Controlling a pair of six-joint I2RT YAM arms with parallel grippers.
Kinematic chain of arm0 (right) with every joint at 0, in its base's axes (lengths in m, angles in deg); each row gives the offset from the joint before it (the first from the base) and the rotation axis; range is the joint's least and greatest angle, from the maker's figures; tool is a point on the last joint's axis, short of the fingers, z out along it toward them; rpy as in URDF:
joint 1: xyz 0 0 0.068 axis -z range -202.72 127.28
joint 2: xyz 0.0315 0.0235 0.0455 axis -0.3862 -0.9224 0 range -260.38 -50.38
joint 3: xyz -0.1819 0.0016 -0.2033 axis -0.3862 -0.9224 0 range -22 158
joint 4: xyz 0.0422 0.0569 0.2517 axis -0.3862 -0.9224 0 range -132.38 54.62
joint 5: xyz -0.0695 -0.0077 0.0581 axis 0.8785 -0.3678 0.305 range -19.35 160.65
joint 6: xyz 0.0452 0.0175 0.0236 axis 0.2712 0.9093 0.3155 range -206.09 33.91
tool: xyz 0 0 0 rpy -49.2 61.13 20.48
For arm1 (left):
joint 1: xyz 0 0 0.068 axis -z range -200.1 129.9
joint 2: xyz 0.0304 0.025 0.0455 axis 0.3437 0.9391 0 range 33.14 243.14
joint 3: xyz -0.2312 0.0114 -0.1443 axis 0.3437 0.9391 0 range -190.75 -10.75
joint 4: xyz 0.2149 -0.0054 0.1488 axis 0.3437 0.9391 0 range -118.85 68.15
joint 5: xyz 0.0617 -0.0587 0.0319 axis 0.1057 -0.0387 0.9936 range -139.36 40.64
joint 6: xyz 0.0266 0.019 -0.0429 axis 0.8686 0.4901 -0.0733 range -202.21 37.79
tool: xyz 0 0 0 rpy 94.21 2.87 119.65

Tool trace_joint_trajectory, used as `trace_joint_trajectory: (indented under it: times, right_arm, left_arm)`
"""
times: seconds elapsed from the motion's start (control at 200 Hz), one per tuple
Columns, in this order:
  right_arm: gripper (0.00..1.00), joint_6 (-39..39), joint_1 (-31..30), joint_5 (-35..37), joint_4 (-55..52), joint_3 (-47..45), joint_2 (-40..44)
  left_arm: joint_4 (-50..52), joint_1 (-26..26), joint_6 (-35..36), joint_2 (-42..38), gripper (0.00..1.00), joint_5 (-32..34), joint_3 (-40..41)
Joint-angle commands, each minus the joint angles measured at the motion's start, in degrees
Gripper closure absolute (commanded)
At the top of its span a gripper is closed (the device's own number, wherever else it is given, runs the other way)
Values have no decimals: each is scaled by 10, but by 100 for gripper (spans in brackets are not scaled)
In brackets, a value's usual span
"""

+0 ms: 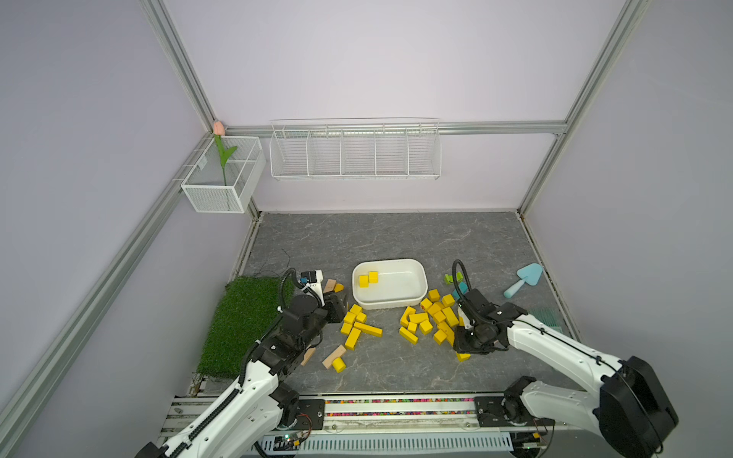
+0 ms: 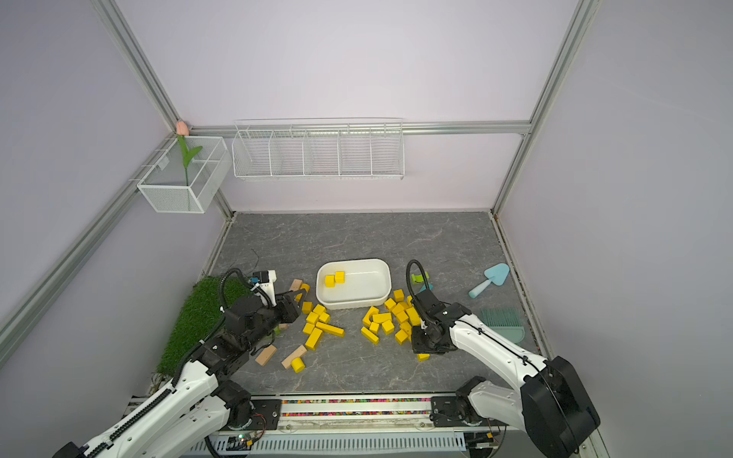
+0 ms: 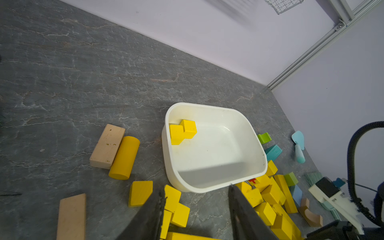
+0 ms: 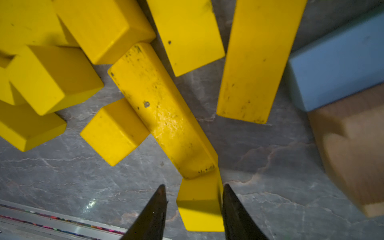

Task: Pick out the yellow building blocks
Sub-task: Pick up the building block from the center of the board.

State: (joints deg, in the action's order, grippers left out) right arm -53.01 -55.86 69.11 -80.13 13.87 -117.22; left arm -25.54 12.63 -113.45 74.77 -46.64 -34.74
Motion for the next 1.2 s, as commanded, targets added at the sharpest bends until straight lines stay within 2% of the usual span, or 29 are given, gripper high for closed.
trace_joint_trajectory:
  times: [0.0,0.265,0.69,1.005,1.2]
  right_arm:
    - [54,35,-17,17,-32,-4,8]
    - [52,51,-43,42,-46,8,-13]
    - [54,62,-57,63,-42,11,-31]
    - [69,61,-62,66,-40,11,-28]
    - [72,56,-66,69,-49,19,-18]
  left_arm:
    - [-3,-4,-6,-2,49,4,5]
    - [-2,-3,-6,-3,49,4,5]
    - [-3,-4,-7,-3,49,4,5]
    - [1,-5,-10,-3,49,12,5]
    - [12,-5,-18,0,48,30,1]
